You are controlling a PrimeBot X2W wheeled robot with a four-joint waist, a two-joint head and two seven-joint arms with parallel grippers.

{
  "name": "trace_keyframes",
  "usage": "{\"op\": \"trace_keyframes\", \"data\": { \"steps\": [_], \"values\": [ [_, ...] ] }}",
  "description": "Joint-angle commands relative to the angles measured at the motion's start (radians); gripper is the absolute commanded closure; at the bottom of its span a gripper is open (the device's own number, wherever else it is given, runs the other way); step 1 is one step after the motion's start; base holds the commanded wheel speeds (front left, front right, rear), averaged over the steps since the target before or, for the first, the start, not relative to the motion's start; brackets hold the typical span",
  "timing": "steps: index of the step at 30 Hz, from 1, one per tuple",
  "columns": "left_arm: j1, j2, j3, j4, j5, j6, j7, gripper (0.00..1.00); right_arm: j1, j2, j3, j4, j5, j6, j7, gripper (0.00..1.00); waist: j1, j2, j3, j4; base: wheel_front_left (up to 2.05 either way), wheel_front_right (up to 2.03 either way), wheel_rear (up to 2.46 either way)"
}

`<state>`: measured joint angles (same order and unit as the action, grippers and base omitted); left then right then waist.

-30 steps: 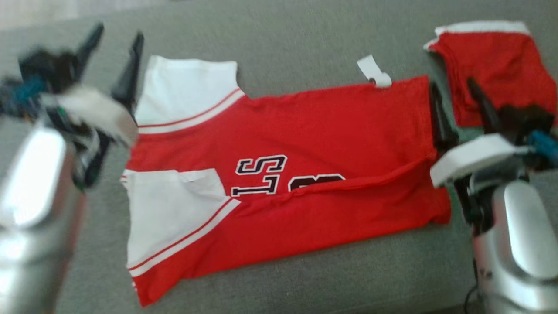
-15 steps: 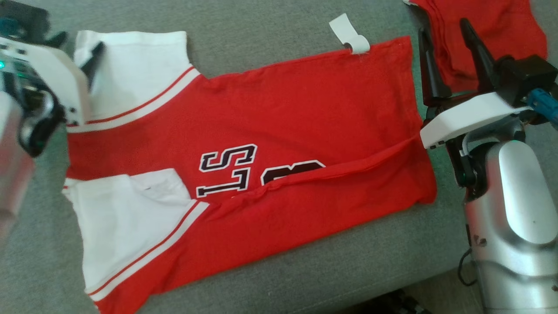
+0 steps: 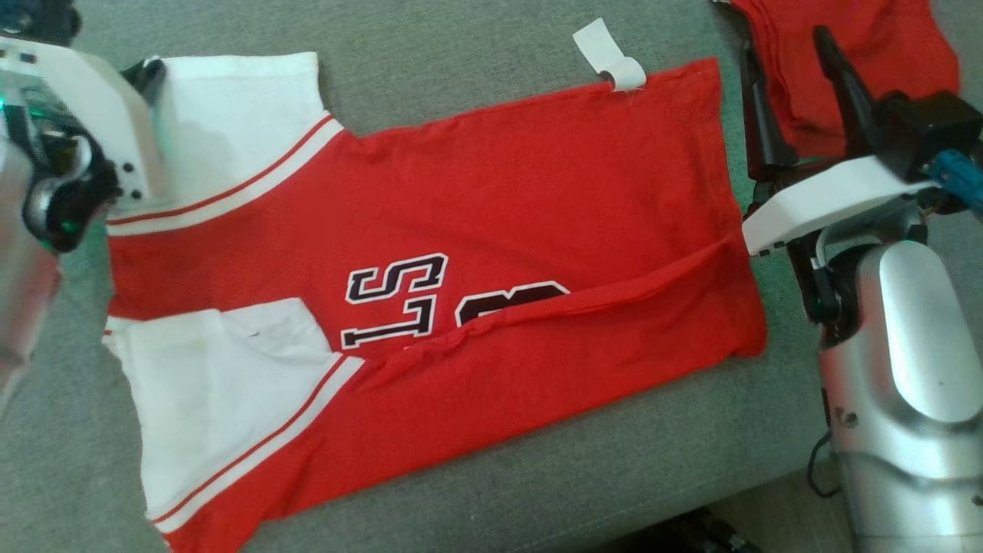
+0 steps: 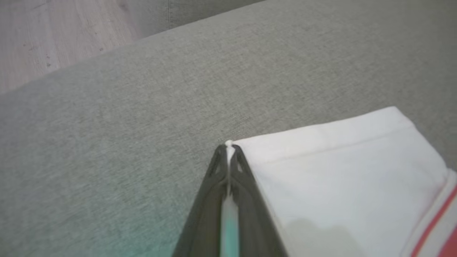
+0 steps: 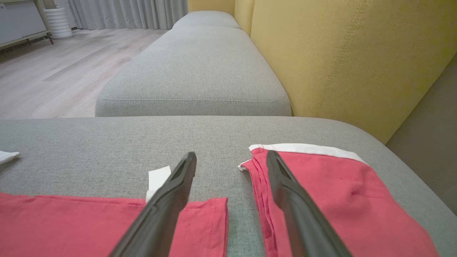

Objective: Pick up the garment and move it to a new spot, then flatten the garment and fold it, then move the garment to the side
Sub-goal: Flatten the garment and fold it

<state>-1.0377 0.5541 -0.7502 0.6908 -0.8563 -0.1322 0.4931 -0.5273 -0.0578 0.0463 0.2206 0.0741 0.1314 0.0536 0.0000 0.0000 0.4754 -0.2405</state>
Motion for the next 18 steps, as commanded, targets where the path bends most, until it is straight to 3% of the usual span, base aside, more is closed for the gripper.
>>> {"op": "trace_keyframes", "data": {
  "steps": [1,11,18],
  "values": [
    [-0.006,0.037,0.018,-0.014,-0.004,0.002,-0.005,1.0,-0.021,0.004,0.015,-0.029,-0.008,-0.001,0.006,0.0,0.0,0.0,-0.007,0.008,0.0,0.0,0.0],
    [-0.003,-0.001,0.019,-0.086,0.035,0.002,-0.324,1.0,-0.059,-0.084,0.071,0.051,0.044,-0.001,0.077,0.0,0.0,0.0,-0.089,0.121,0.0,0.0,0.0],
    [0.074,-0.005,-0.002,-0.224,0.057,0.025,-0.389,1.0,-0.075,-0.178,0.093,0.211,0.086,-0.001,0.176,0.0,0.0,0.0,-0.123,0.207,0.0,0.0,0.0]
  ]
}}
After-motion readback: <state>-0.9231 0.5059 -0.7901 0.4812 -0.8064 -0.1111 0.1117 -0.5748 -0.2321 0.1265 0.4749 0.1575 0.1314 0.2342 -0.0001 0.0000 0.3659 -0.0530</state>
